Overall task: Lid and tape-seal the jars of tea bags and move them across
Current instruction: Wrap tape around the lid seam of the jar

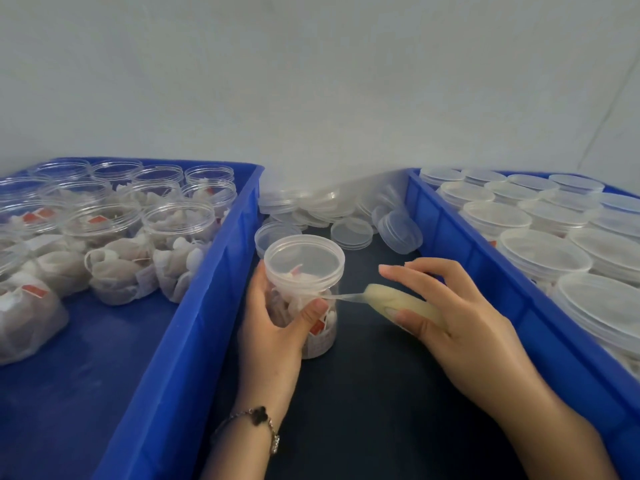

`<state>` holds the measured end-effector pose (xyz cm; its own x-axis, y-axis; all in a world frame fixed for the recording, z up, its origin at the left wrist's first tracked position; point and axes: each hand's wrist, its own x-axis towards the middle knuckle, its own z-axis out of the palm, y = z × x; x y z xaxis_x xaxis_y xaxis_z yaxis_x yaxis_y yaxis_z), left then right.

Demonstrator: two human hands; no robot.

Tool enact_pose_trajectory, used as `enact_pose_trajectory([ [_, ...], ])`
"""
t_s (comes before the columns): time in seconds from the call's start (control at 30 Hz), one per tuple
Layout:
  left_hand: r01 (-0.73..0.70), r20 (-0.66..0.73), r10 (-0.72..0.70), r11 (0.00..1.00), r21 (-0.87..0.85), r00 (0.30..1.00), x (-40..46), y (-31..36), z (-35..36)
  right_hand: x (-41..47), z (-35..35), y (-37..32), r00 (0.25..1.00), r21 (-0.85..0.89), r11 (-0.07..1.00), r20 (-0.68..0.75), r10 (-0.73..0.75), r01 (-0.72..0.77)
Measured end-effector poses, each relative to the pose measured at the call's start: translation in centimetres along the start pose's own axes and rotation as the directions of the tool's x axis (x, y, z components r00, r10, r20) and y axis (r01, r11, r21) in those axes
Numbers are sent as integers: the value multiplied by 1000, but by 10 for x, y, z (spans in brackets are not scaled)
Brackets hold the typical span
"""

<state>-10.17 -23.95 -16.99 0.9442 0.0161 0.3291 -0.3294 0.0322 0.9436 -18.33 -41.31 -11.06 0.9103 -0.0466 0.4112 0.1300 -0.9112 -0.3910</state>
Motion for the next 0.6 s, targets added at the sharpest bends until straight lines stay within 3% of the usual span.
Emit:
enact_pose_trajectory([
  [0.13,6,-72,-5,1000,4,997,-3,-1,1,0,3,-1,999,-16,999,-10,-44,44],
  [0.33,44,-158,-32,996,73,987,-2,-2,-1,-1,1,1,999,79,996,31,27,-29],
  [0.43,65,-131,-45,986,153,990,-2,-1,-1,2,2,1,995,93,993,76,59,-66],
  [0.6,51,68,-52,999,7,996,1,1,-11,3,0,3,974,33,992,193,116,-125],
])
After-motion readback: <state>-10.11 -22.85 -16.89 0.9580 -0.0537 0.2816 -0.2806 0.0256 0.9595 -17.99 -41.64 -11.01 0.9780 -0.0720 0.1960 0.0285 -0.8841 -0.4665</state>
